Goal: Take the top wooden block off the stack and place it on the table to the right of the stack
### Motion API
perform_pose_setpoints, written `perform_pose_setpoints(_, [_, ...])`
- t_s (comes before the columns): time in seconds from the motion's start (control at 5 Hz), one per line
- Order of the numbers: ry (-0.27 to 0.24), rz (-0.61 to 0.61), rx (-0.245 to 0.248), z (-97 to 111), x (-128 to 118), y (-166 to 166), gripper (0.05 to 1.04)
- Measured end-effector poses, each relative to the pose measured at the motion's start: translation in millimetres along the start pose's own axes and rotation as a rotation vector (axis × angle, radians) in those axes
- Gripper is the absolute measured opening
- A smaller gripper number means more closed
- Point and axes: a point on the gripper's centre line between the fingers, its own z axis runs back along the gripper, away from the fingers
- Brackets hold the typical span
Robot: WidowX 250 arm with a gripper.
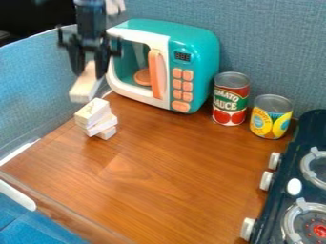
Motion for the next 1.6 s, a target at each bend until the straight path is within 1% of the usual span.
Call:
perform_pose_setpoints(0.2, [-0.022,-0.032,0.008,17.5,-4.3,-4.1,0.513])
perform_pose_setpoints(0.4, [0.028,-0.242,0.045,1.9,1.2,-29.6,0.513])
perform_pose_setpoints(0.6, [0.028,-0.460,0.028,-14.3,-5.4,-70.3,0.513])
perform_pose_setpoints(0.8, [0.058,-0.569,0.029,-32.8,-18.1,-83.9,0.513])
perform_pose_setpoints(1.0, [0.090,-0.626,-0.011,-48.2,-29.6,-88.5,0.513])
perform_pose_setpoints(1.2, [0.077,-0.641,-0.043,-60.7,-24.3,-84.1,0.513])
perform_pose_setpoints(1.4, [0.099,-0.635,-0.042,-93.5,-18.6,-76.1,0.513])
perform_pose_setpoints(1.6, [0.100,-0.633,-0.007,-115.9,-20.1,-79.0,0.513])
